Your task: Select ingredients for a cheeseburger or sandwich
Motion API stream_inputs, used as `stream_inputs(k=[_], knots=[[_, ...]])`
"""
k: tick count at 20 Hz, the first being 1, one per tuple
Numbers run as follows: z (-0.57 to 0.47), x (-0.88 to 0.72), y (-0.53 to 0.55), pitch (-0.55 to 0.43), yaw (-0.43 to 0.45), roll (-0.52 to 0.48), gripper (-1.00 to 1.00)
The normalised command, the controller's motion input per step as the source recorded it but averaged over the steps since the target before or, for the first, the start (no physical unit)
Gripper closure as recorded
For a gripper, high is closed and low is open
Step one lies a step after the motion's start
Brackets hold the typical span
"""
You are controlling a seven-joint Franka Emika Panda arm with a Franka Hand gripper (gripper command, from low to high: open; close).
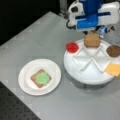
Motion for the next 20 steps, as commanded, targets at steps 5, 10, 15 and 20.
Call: stream_inputs(k=[5, 10, 15, 20], knots=[[0.22, 0.15, -0.09, 0.173, -0.173, 0.208, -1.0], [0.21, 0.21, -0.1, 0.229, -0.066, 0.159, -1.0], [0.19, 0.24, -0.18, 0.209, 0.02, 0.133, -1.0], [0.14, 0.22, -0.11, 0.218, 0.066, 0.114, -1.0]])
